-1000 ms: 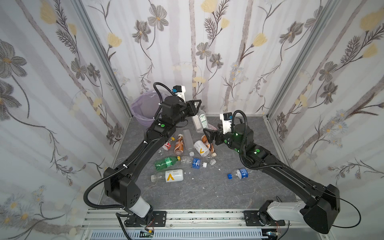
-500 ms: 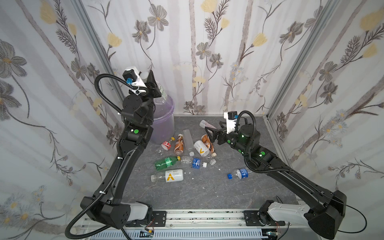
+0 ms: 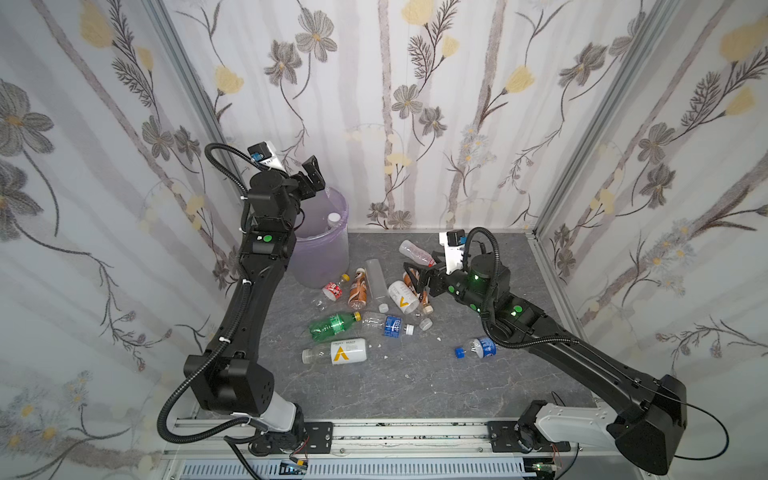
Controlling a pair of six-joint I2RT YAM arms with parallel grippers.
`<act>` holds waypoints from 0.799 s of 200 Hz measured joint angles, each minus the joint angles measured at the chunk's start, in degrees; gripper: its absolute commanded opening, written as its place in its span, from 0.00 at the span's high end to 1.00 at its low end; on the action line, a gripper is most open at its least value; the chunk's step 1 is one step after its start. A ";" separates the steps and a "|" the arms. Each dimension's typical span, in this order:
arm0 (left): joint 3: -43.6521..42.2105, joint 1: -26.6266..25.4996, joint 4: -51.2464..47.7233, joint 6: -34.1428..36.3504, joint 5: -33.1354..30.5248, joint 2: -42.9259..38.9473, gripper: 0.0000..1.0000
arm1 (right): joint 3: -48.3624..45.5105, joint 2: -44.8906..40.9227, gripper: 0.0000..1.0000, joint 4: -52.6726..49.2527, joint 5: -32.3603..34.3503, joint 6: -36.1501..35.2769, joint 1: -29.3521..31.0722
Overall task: Throw the plastic bottles in the bin
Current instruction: 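Move the left gripper over the bin and release the green-label bottle, then reach the right gripper to the white-label bottle while the left arm moves toward the pile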
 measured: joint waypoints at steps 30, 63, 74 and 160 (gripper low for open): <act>-3.41 -3.72 0.94 -2.40 2.25 -5.16 0.00 | -0.20 1.46 0.00 -0.13 2.95 0.00 0.07; -11.82 -9.27 0.11 -5.53 3.96 -7.89 0.00 | -0.52 3.04 0.00 -1.64 7.52 0.17 -0.72; -14.82 -11.41 -0.48 -6.51 3.96 -8.52 0.00 | -1.36 3.08 0.00 -2.58 9.38 0.50 -1.36; -27.82 -22.08 -0.63 -14.12 5.70 -8.00 0.00 | -9.75 6.91 0.01 -8.48 9.01 4.52 -9.20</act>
